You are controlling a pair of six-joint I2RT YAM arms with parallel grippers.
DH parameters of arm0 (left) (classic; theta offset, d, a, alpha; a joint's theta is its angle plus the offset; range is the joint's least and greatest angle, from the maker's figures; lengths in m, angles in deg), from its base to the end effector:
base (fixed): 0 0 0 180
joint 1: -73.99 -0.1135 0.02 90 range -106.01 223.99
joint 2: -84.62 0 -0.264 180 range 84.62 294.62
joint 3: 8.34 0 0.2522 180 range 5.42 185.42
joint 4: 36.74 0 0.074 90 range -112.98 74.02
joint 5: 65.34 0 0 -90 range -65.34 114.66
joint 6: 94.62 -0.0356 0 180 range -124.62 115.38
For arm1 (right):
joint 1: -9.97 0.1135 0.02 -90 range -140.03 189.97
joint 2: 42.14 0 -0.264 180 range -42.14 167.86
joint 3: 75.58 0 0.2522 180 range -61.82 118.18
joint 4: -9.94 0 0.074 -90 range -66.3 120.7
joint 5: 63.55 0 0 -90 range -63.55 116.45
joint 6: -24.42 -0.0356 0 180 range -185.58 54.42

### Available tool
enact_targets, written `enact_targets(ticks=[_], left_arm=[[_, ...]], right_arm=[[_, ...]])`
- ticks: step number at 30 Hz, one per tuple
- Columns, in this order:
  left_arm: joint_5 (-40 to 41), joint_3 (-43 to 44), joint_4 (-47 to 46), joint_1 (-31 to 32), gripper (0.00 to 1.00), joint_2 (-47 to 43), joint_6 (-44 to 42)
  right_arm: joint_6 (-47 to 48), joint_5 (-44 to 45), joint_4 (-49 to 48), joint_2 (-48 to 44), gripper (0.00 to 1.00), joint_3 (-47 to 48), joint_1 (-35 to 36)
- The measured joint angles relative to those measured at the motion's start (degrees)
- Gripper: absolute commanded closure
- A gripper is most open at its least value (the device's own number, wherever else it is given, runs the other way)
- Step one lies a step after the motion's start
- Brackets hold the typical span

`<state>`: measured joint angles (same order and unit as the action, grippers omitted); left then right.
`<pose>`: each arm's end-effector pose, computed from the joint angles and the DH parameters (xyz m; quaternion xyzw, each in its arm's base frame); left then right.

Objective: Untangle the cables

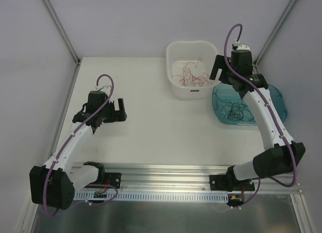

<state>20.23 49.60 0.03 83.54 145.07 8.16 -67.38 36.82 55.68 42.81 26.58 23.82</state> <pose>0.2229 -0.0403 0.2628 -0.0089 0.9031 -0.1171 0.4131 0.3253 0.0736 0.3990 -0.0439 0.8561 -0.0077 0.5148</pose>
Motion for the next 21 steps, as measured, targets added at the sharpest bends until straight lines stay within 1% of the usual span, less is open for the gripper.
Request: enact_targets(ticks=[6,9,12,15,21], left_arm=[[-1.7,-0.1,0.0,0.0,0.01,-0.3,0.0],[-2.8,-0.1,0.3,0.0,0.01,-2.1,0.8],[-3.2,-0.1,0.9,0.0,0.01,-6.7,2.3],[-3.6,1.0,3.6,0.0,0.01,-12.6,4.3],[-4.1,6.6,9.2,0.0,0.01,-26.6,7.9]], right_arm=[[2.1,5.0,6.4,-14.6,0.0,-5.9,-1.7],[3.0,7.9,10.6,-22.0,0.0,-7.1,-2.1],[3.8,10.9,15.0,-29.0,0.0,-7.3,-2.6],[4.0,13.0,19.1,-36.1,0.0,-7.8,-2.6],[4.0,14.5,25.8,-51.1,0.0,-9.9,-2.6]])
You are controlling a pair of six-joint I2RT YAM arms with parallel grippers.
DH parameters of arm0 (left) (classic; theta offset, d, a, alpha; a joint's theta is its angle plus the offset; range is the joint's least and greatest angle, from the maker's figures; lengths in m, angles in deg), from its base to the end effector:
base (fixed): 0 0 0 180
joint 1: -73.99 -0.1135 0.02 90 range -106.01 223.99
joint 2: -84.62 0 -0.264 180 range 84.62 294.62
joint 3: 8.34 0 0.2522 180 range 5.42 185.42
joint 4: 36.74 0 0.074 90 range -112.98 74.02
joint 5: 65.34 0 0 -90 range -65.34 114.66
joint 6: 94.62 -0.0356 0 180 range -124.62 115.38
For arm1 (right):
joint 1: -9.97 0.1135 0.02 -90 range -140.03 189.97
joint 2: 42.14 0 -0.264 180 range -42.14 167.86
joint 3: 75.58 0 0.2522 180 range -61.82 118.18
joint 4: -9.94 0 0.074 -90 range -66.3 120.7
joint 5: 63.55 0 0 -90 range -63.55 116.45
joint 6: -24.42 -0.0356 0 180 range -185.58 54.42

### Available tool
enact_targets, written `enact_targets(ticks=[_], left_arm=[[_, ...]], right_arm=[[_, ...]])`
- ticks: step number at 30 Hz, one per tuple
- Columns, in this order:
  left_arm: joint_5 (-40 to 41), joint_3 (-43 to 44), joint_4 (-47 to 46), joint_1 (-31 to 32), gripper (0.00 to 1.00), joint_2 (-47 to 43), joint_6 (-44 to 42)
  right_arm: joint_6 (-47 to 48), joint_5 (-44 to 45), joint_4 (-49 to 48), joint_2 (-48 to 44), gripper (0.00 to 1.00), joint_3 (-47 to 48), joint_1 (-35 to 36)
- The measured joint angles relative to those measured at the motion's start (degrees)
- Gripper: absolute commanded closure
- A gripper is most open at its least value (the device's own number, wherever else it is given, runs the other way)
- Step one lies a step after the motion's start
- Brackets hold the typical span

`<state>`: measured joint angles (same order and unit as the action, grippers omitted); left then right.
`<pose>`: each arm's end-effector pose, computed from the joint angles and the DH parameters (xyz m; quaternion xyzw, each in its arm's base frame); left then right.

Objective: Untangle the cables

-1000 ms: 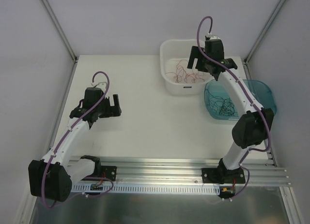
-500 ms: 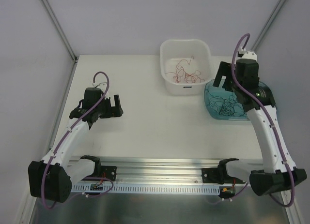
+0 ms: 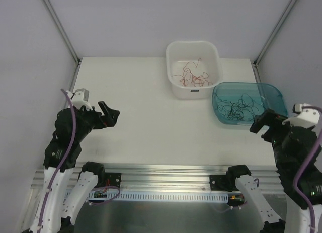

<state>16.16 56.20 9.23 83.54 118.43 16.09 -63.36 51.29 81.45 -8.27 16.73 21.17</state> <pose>0.1202 -0.0256 0.3606 -0.0323 0.7931 -0.2149 0.5691 0.0386 -0.0076 0.4515 0.0435 0.7751 -0.1203 0.6188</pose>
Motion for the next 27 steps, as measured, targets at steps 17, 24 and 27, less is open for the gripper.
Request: enact_targets(ticks=[17,24,27], left_arm=[[6.8,8.0,13.7,0.0,0.01,-32.2,1.0],[7.7,8.5,14.8,0.0,0.01,-33.7,1.0],[9.0,8.5,15.2,0.0,0.01,-33.7,0.9]], right_arm=[[1.4,-2.3,6.4,-32.4,0.0,-3.9,0.0],[1.9,-3.4,7.8,-33.6,0.0,-7.5,0.0],[2.0,-3.8,8.5,-33.6,0.0,-8.7,0.0]])
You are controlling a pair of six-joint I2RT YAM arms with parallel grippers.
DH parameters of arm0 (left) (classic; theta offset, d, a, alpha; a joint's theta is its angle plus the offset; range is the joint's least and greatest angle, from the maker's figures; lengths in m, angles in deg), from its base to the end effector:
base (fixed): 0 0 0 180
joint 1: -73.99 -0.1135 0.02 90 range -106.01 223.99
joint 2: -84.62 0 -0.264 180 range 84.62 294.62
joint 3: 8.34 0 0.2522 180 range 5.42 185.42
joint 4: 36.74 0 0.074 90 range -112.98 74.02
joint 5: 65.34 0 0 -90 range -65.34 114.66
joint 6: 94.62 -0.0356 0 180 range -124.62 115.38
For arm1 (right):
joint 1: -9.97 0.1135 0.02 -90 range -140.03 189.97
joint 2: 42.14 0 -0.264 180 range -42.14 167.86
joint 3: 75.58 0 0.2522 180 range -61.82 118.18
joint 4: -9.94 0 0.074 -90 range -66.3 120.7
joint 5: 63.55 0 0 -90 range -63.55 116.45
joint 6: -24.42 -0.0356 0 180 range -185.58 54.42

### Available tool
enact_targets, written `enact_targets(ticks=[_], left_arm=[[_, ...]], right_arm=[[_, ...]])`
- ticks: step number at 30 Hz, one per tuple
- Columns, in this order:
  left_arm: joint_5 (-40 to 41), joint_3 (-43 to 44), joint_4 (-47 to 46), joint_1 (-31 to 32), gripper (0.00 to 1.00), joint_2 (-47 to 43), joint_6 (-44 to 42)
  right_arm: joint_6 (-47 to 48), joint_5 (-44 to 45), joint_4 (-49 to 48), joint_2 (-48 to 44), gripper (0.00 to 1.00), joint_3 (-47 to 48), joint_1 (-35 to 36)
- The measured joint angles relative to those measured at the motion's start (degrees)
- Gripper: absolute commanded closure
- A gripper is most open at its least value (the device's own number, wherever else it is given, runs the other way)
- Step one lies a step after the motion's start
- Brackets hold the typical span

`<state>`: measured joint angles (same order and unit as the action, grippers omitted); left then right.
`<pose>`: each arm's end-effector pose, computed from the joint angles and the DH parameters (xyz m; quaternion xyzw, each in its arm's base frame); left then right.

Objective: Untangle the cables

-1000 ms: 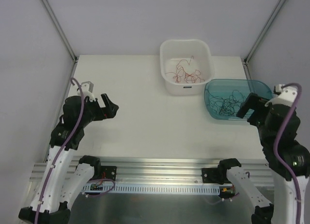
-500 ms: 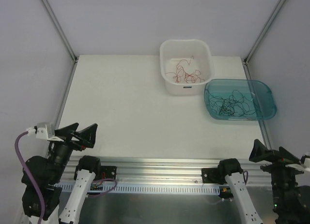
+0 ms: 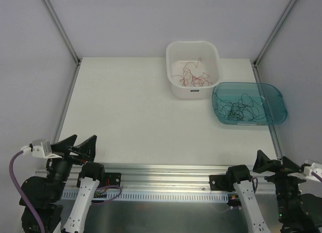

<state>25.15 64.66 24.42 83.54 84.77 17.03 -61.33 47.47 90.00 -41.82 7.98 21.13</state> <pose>-0.0614 0.0106 0.3774 -0.0698 0.6275 -0.2059 0.7476 -0.1027 -0.0333 0.3714 0.0407 0.6874 -0.0821 0.7205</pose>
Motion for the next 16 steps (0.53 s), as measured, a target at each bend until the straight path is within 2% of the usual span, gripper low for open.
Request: enact_targets(ticks=[16], left_arm=[[3.3,-3.0,0.7,0.0,0.01,0.0,1.3]], right_arm=[[1.2,-1.3,0.4,0.0,0.0,-3.2,0.0]])
